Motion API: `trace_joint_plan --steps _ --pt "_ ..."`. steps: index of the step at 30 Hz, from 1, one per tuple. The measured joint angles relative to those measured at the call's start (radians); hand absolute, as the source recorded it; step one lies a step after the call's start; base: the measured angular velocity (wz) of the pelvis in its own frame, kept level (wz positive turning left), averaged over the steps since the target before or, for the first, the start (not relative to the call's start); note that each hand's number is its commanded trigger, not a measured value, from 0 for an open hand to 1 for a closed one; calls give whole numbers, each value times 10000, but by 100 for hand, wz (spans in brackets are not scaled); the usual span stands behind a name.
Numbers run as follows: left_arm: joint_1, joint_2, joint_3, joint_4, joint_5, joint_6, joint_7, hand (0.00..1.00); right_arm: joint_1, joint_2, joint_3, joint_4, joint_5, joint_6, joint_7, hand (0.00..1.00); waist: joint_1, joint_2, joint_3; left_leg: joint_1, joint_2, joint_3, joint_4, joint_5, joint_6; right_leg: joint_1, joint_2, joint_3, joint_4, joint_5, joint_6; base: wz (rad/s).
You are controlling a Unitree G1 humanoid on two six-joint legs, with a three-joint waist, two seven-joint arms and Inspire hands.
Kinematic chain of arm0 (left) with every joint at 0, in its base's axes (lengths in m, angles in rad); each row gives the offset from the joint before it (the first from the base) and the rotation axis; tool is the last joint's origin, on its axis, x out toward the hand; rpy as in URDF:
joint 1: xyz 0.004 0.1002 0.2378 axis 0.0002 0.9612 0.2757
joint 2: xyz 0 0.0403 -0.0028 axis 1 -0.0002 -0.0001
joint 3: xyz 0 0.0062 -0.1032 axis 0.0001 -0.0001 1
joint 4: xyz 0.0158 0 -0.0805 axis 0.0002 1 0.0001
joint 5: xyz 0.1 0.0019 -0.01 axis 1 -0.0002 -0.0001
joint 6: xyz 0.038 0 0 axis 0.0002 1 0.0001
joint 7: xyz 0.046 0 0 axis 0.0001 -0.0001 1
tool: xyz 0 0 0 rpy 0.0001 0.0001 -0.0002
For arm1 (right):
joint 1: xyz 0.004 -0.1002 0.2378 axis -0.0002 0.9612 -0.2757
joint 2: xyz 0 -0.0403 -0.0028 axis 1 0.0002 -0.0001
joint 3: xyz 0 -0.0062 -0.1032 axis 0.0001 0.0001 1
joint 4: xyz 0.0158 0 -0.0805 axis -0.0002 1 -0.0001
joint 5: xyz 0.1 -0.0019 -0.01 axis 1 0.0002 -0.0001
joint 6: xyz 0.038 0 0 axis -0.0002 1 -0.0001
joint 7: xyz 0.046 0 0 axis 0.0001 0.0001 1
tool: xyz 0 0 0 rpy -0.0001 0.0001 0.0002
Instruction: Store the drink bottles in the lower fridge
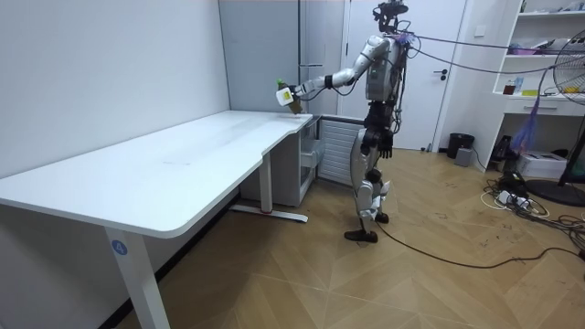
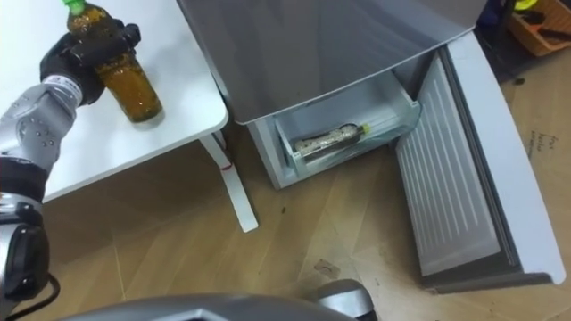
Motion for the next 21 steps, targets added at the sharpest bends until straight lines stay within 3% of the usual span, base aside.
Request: trace_joint_plan --steps 4,9,16,21 --pt "1006 -104 -12 -1489 -40 -15 -273 100 -56 1 44 -135 82 -27 7 0 143 0 -1 -7 -43 -259 15 0 0 89 -20 -222 -12 0 0 15" --pt "2287 -611 -15 -2766 84 -22 -634 100 82 23 150 -541 882 -249 125 0 544 -11 6 -204 -63 -636 208 2 -3 198 -34 -823 -32 -1 1 26" --pt "3140 -963 -9 -4231 591 -23 -908 100 52 22 624 -594 1076 -347 314 0 1081 -164 50 -637 -104 -1183 510 64 -71 282 2 -1343 -254 -6 -8 27" --pt "3785 -1488 -7 -5460 575 -27 -1143 100 -26 61 881 -494 1415 -376 344 0 1340 -340 86 -677 -205 -1390 512 103 -61 399 -33 -1487 -408 -29 -42 12"
